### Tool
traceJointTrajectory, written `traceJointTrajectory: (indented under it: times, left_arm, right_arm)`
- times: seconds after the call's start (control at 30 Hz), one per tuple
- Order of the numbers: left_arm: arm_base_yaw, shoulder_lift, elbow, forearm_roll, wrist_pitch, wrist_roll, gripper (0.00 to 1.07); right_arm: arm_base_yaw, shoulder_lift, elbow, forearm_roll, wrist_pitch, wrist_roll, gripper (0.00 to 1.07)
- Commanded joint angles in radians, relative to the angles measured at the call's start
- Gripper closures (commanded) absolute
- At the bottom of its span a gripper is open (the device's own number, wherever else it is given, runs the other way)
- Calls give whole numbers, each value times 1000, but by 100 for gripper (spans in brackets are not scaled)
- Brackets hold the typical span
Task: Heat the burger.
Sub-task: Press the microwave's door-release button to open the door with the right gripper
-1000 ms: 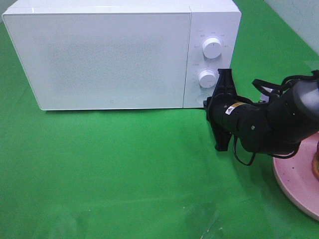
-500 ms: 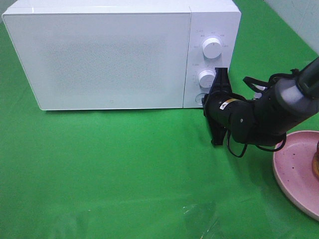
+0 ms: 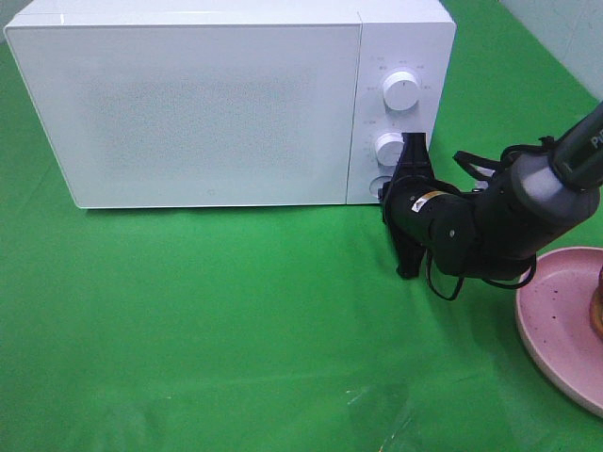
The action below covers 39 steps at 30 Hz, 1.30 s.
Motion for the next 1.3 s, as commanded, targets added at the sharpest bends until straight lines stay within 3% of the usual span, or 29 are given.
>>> traceJointTrajectory:
  times: [0.03,0.93,1.3]
  left_arm:
    - [4,-18,2,2,-4,-6,6]
    - [4,-18,2,2,-4,-6,6]
    - [4,-18,2,2,-4,-6,6]
  right_arm:
    - [-12,-9,-25,-12,-152,-10,107]
    - [-10,-40,-32,48,-177,-38,107]
    - [-12,6,-103,86,-386,-143,107]
